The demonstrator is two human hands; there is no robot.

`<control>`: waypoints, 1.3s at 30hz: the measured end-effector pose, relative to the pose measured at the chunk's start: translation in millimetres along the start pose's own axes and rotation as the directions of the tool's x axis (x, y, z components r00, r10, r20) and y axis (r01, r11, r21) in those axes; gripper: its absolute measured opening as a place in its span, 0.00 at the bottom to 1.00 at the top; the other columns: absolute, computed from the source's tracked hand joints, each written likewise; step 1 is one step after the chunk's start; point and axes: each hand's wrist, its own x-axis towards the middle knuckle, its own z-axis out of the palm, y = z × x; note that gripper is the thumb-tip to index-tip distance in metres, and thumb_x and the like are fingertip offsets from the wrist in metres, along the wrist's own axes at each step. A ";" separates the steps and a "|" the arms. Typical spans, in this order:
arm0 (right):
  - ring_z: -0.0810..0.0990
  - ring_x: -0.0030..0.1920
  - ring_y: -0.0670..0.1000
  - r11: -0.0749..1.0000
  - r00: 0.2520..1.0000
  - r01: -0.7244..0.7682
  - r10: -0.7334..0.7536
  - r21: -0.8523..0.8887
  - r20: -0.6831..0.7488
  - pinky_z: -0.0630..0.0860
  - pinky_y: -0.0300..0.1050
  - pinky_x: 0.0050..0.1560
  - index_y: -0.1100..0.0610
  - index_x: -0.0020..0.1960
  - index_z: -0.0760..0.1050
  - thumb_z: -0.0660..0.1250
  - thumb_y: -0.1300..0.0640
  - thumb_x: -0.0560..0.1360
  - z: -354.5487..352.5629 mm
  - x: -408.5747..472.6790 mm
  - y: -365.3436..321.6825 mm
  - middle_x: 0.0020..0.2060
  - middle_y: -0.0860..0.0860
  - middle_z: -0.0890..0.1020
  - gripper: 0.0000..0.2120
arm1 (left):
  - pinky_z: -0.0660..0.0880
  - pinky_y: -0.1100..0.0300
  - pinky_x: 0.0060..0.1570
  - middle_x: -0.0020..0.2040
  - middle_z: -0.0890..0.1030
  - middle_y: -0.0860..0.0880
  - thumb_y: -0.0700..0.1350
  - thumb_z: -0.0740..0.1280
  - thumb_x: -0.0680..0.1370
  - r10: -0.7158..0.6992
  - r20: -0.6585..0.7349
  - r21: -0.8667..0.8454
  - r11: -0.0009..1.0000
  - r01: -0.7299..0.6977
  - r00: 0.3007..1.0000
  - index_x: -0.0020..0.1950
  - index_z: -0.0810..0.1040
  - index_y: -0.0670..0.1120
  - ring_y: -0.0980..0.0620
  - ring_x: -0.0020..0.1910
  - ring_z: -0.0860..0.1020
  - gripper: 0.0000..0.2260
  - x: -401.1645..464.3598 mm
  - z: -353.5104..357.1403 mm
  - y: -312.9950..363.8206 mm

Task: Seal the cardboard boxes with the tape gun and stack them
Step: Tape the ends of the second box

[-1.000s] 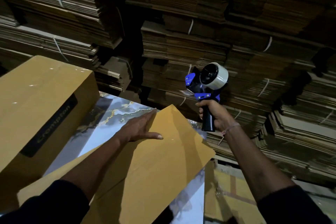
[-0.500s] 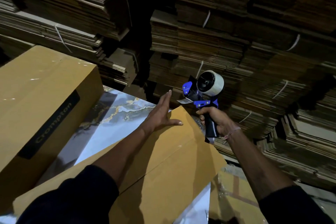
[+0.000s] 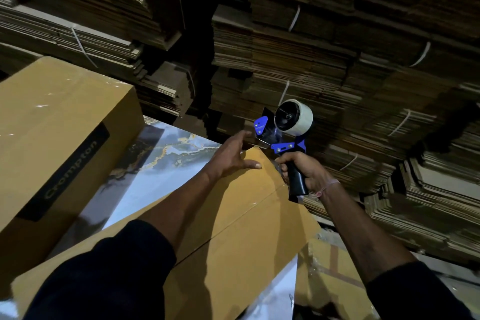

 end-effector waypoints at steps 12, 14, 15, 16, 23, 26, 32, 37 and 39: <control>0.71 0.27 0.48 0.997 1.000 0.023 -0.024 0.079 0.006 0.72 0.41 0.27 0.58 0.39 0.76 0.66 0.64 0.77 -1.4 -1.8 -0.5 0.30 0.52 0.73 0.08 | 0.75 0.57 0.60 0.66 0.82 0.49 0.46 0.70 0.81 0.070 -0.067 0.024 0.997 -0.069 0.995 0.70 0.78 0.48 0.53 0.62 0.80 0.17 5.2 -1.0 10.1; 0.71 0.27 0.48 0.997 0.999 0.033 -0.032 0.066 -0.017 0.72 0.40 0.27 0.59 0.37 0.78 0.67 0.65 0.77 -2.0 -0.6 -2.8 0.29 0.52 0.74 0.10 | 0.78 0.55 0.58 0.60 0.85 0.48 0.44 0.69 0.82 0.055 -0.108 0.061 0.997 -0.048 0.993 0.65 0.82 0.47 0.49 0.59 0.82 0.12 10.4 -0.7 10.7; 0.71 0.28 0.48 0.998 0.999 0.039 -0.038 0.057 -0.029 0.71 0.39 0.27 0.59 0.36 0.79 0.67 0.65 0.77 -2.5 0.0 -4.3 0.29 0.52 0.74 0.11 | 0.79 0.52 0.56 0.56 0.86 0.48 0.44 0.70 0.81 0.042 -0.130 0.086 0.996 -0.031 0.991 0.61 0.84 0.48 0.48 0.56 0.83 0.09 13.5 0.0 10.5; 0.72 0.28 0.48 0.998 0.998 0.047 -0.046 0.051 -0.038 0.71 0.39 0.27 0.59 0.37 0.79 0.67 0.65 0.77 -3.1 1.1 -5.8 0.29 0.52 0.74 0.11 | 0.79 0.50 0.53 0.53 0.87 0.48 0.44 0.70 0.81 0.028 -0.154 0.109 0.994 -0.011 0.988 0.57 0.85 0.48 0.48 0.53 0.83 0.07 16.5 0.8 10.7; 0.71 0.27 0.47 0.995 0.994 0.092 -0.090 0.031 -0.058 0.71 0.38 0.26 0.61 0.47 0.78 0.67 0.64 0.78 -7.0 6.4 -11.5 0.30 0.52 0.74 0.02 | 0.80 0.49 0.50 0.52 0.88 0.50 0.45 0.70 0.79 0.034 -0.229 0.173 0.985 0.006 0.973 0.57 0.86 0.50 0.48 0.51 0.85 0.08 30.7 3.6 5.9; 0.71 0.27 0.47 0.998 0.997 0.059 -0.058 0.012 -0.051 0.71 0.38 0.26 0.61 0.46 0.78 0.67 0.64 0.78 -8.1 6.4 -7.0 0.30 0.52 0.74 0.02 | 0.78 0.52 0.49 0.52 0.88 0.48 0.44 0.71 0.80 0.033 -0.188 0.200 0.980 0.005 0.982 0.56 0.87 0.49 0.47 0.51 0.84 0.08 28.9 1.7 5.8; 0.70 0.26 0.47 0.999 0.999 0.039 -0.039 0.000 -0.018 0.70 0.40 0.26 0.60 0.46 0.78 0.66 0.63 0.78 -5.5 -1.6 6.6 0.29 0.51 0.74 0.03 | 0.79 0.52 0.53 0.52 0.88 0.50 0.38 0.71 0.78 0.029 -0.064 0.168 0.986 -0.018 0.998 0.54 0.88 0.49 0.51 0.53 0.84 0.10 20.6 -8.4 0.3; 0.69 0.26 0.48 1.000 1.000 0.015 -0.015 -0.005 0.009 0.69 0.40 0.27 0.60 0.42 0.75 0.66 0.63 0.76 -9.2 1.1 15.3 0.28 0.51 0.73 0.04 | 0.75 0.62 0.51 0.55 0.87 0.50 0.33 0.67 0.78 0.039 0.032 0.142 0.989 -0.043 0.999 0.57 0.88 0.46 0.54 0.56 0.83 0.14 12.0 -17.6 3.5; 0.70 0.26 0.48 1.000 1.000 0.019 -0.019 -0.009 0.011 0.70 0.40 0.27 0.60 0.41 0.75 0.67 0.63 0.75 -10.8 2.8 19.7 0.28 0.51 0.73 0.05 | 0.73 0.64 0.52 0.57 0.86 0.51 0.33 0.63 0.78 0.006 0.084 0.160 0.987 -0.020 0.996 0.59 0.87 0.46 0.55 0.57 0.82 0.17 9.9 -19.0 9.3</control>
